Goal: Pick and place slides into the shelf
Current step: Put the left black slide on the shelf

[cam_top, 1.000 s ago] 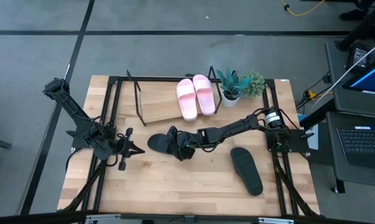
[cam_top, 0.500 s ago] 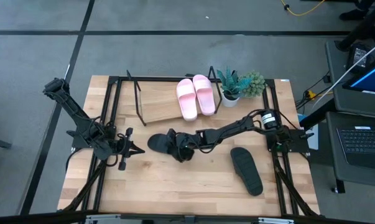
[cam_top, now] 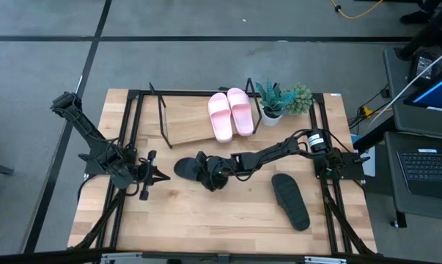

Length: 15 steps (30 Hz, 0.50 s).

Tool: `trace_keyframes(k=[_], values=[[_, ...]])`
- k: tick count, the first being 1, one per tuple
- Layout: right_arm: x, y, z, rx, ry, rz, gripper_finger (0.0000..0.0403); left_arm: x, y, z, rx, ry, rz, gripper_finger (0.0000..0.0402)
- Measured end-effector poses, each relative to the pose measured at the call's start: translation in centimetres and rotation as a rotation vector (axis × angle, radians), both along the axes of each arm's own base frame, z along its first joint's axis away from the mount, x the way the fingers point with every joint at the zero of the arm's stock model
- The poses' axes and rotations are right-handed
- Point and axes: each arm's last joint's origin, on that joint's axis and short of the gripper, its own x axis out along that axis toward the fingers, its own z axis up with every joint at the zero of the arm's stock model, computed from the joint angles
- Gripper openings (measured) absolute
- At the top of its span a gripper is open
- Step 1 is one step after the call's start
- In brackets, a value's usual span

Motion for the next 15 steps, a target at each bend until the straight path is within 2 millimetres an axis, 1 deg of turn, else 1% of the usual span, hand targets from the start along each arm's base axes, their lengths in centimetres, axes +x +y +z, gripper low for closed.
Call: trace_keyframes(k=[8,15], values=[[-0.02,-0.13,-0.01,-0.021,-0.001,-0.040,0.0113,-0.05,0.05,-0.10,0.009,0.010,0.001,0.0000],[-0.05,-0.01,-0.03,-0.021,0.002,-0.041,0.0100,-0.06,0.06,-0.11,0.010,0.011,0.001,0.0000]])
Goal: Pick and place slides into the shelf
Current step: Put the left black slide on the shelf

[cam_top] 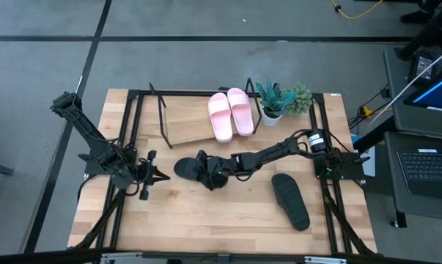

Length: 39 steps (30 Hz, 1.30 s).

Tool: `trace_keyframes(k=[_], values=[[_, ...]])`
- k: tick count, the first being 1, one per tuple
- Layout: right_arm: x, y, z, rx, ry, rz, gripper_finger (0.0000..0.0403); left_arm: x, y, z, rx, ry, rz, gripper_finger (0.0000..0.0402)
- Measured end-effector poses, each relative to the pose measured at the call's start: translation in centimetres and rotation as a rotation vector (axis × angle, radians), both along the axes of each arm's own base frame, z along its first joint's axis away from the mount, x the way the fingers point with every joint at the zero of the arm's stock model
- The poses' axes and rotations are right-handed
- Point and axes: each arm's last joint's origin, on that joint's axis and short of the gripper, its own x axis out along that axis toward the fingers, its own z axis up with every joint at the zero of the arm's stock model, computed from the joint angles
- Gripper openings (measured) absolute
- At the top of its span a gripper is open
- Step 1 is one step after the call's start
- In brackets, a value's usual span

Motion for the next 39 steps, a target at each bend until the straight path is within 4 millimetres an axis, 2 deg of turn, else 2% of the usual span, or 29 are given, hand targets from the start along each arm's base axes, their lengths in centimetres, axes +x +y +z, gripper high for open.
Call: trace_keyframes(k=[12,23,27,32,35,39], values=[[-0.2,1.1,-0.1,-0.008,0.002,-0.028,0.0099,0.0,0.0,0.0,-0.005,0.000,0.002,0.0000],[-0.2,1.1,-0.1,-0.007,0.003,-0.029,0.0096,0.0,0.0,0.0,-0.027,0.000,0.014,0.0000],[-0.2,1.1,-0.1,-0.007,0.003,-0.029,0.0072,0.0,0.0,0.0,-0.027,0.000,0.014,0.0000],[-0.2,1.1,0.0,-0.008,0.001,-0.032,0.0018,0.0,0.0,0.0,-0.027,0.000,0.014,0.0000],[-0.2,1.0,0.0,-0.011,-0.003,-0.055,0.0013,0.0,0.0,0.0,-0.028,0.000,0.014,0.0000],[0.1,0.7,0.6,-0.030,-0.026,-0.177,0.0012,0.0,0.0,0.0,-0.029,0.000,0.015,0.0000]])
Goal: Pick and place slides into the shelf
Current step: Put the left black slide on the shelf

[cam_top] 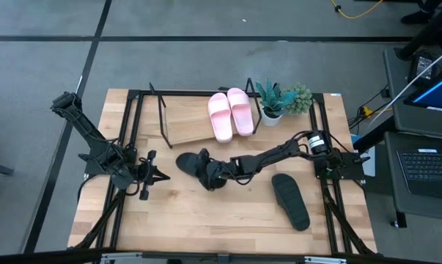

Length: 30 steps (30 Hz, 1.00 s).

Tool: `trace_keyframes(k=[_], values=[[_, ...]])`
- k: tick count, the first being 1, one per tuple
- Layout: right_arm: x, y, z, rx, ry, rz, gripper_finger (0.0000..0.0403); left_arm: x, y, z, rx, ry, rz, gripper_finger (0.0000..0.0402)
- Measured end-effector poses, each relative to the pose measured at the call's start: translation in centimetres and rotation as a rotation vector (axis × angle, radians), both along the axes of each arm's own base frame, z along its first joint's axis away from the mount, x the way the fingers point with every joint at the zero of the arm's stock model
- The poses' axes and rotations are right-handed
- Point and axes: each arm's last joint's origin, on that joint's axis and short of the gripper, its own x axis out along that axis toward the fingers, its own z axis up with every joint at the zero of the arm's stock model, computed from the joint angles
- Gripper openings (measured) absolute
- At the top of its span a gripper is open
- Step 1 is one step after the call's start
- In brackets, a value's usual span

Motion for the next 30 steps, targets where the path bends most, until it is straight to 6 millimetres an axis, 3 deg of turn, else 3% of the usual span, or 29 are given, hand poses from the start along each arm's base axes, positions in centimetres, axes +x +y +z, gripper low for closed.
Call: trace_keyframes(k=[17,26,30], values=[[2.3,-1.0,10.5,-0.038,0.022,-0.258,0.0012,0.0,0.0,0.0,0.000,0.001,0.000,0.0000],[2.7,-4.9,14.8,0.051,-0.090,-0.458,0.0012,0.0,0.0,0.0,0.001,0.002,0.000,0.0000],[2.8,-6.6,15.3,0.107,-0.137,-0.526,0.0012,0.0,0.0,0.0,0.001,0.002,0.000,0.0000]])
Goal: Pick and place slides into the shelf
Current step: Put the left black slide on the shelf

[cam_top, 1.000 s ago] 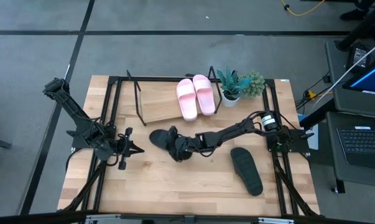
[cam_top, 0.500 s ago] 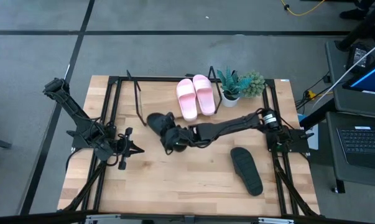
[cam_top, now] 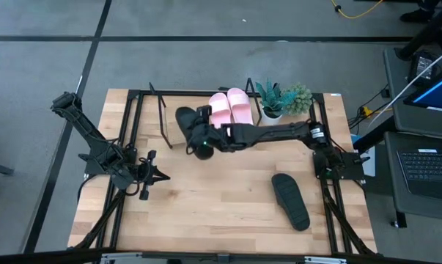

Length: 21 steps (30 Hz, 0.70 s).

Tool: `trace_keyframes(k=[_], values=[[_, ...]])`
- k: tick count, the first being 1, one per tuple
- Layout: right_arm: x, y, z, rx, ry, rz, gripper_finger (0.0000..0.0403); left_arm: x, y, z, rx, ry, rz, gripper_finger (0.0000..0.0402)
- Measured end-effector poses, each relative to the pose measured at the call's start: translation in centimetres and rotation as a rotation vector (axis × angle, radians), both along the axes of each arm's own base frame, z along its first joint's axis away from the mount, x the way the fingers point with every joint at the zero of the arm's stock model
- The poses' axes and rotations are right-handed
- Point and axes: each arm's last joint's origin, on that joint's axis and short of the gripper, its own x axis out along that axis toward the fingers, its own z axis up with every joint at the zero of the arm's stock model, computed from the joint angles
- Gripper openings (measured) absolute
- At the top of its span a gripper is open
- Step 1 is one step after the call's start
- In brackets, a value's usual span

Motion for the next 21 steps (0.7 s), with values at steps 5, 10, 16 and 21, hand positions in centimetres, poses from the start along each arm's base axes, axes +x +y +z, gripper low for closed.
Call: trace_keyframes(k=[5,10,16,21], values=[[0.0,-2.2,-0.4,0.038,-0.041,-0.069,0.0012,0.0,0.0,0.0,0.002,0.001,-0.001,0.0000],[0.2,-3.9,-1.4,0.038,-0.061,-0.105,0.0012,0.0,0.0,0.0,0.009,0.000,-0.002,0.0000],[0.2,-5.5,-3.8,0.036,-0.088,-0.133,0.0012,0.0,0.1,0.0,0.030,-0.007,0.024,0.0000],[0.0,-6.5,-5.7,0.032,-0.124,-0.155,0.0012,0.0,0.1,0.0,0.032,-0.008,0.025,0.0000]])
